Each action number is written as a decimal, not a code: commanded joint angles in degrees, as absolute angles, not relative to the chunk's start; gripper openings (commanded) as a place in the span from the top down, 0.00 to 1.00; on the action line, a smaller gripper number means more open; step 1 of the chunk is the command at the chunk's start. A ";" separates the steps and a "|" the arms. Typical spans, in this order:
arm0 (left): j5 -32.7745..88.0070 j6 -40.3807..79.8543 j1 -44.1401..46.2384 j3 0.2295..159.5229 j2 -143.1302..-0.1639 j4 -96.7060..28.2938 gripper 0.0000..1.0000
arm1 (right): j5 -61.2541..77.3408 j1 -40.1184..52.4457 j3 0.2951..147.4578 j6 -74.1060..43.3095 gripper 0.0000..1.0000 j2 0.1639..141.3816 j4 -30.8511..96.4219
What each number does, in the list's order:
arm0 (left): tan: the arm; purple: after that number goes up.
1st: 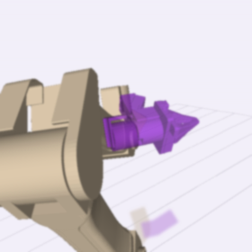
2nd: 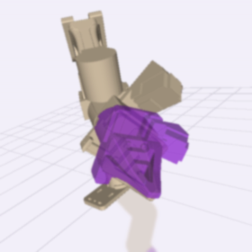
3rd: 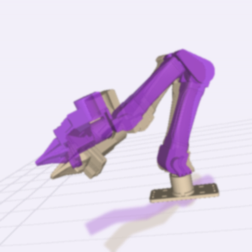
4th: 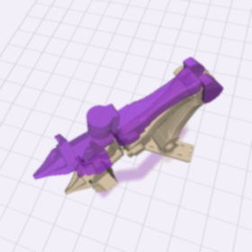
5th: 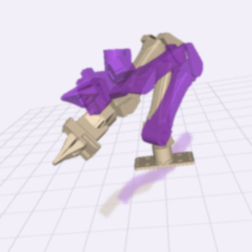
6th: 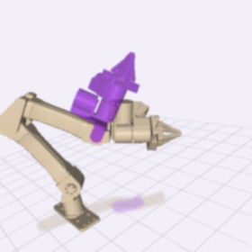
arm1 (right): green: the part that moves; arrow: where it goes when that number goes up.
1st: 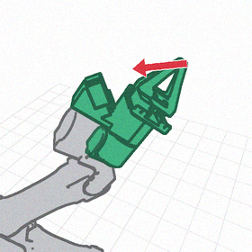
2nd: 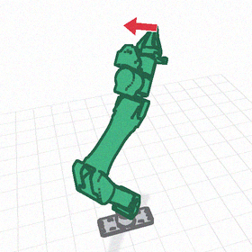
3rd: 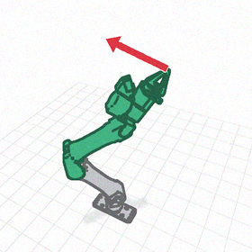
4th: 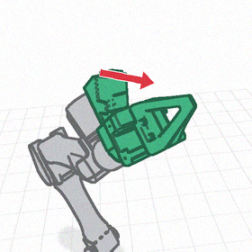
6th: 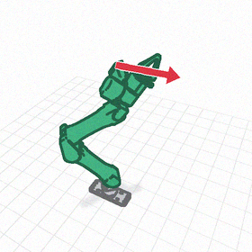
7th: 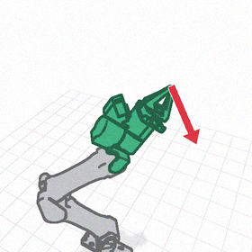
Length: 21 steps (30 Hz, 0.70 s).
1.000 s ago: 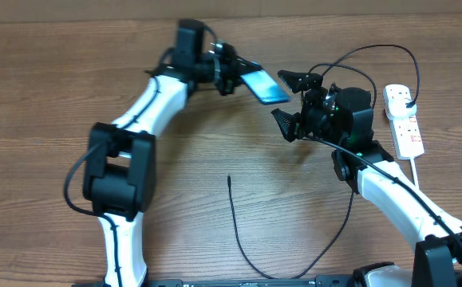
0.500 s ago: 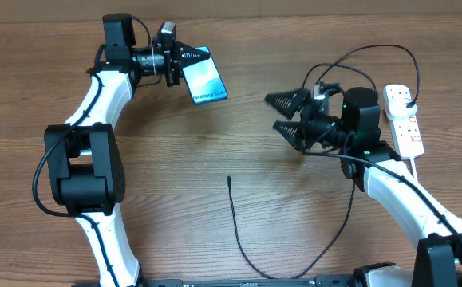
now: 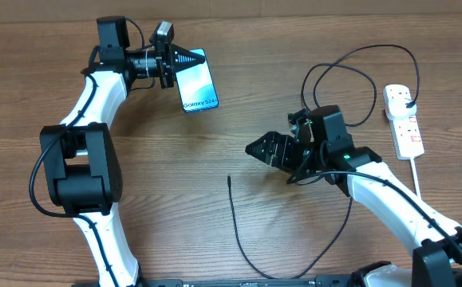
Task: Plug charger to phone and switch on socket
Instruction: 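Open the right gripper and withdraw it, left gripper holding the phone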
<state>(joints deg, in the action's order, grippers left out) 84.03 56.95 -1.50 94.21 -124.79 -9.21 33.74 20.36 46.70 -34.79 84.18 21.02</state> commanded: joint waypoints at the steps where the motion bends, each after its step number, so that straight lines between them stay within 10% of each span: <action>1: 86.63 54.15 -1.87 94.98 -124.70 -9.17 0.96 | 22.13 23.51 52.88 -28.38 0.00 83.92 26.50; 21: 86.83 53.69 -5.32 94.98 -124.70 -9.19 0.96 | -2.09 44.34 61.47 -30.89 0.00 89.14 38.96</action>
